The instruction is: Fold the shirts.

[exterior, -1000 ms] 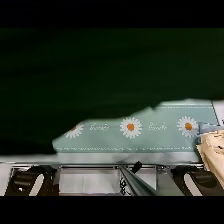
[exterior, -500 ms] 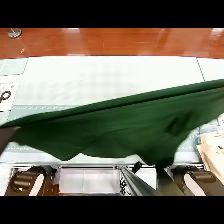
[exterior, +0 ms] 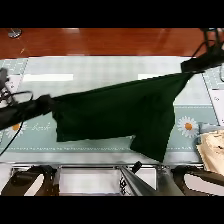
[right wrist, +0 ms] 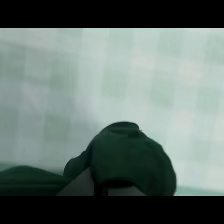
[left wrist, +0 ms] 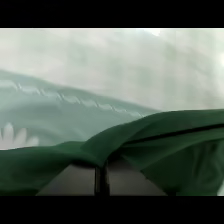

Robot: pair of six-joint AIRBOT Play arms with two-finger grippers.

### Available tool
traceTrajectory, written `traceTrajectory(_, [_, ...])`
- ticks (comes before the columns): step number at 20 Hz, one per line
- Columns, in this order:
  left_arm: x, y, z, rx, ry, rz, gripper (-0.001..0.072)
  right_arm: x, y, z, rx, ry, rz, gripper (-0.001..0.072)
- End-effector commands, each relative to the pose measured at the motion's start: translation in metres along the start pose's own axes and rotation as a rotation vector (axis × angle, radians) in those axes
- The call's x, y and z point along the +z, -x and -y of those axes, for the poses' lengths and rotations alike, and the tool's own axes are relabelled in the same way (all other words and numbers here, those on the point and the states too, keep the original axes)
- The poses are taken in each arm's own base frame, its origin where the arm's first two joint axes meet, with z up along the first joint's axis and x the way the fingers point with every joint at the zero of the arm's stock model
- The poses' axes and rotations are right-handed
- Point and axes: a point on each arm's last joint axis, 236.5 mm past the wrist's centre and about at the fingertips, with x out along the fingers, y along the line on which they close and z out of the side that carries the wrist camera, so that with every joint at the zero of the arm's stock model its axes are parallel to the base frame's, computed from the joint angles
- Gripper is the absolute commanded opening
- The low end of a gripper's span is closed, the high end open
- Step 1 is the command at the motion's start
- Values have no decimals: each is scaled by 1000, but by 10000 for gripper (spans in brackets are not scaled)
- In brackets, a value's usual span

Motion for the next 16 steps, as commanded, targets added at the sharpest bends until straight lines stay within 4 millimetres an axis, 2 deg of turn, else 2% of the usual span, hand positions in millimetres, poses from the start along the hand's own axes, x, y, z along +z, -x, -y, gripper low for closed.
traceTrajectory(1, [37,-72,-28,55,-71,61,26,43,-51,-7,27,-74,140,25])
traceTrajectory(3, [46,-101,-39,89,-139,40,25,62,-58,-8,39,-114,214,26])
traceTrajectory(5, [46,-124,-49,112,-148,-2,25,63,-70,-9,43,-136,214,26])
traceTrajectory(8, [29,-146,-63,136,-127,-86,25,33,-96,-15,52,-133,79,36])
traceTrajectory(10, [27,-145,-62,135,-126,-105,26,18,-101,-17,57,-124,17,161])
traceTrajectory(11, [29,-141,-58,129,-128,-113,37,15,-98,-17,58,-108,4,161])
traceTrajectory(12, [34,-135,-54,122,-149,-129,156,12,-90,-16,56,-83,-5,226])
traceTrajectory(13, [38,-128,-50,112,-176,-153,321,11,-78,-14,47,-50,-8,444])
traceTrajectory(14, [41,-117,-47,105,-194,-195,454,7,-66,-7,22,-6,-17,571])
traceTrajectory(16, [38,-91,-56,127,-181,-310,467,-10,-36,21,-91,77,-76,578])
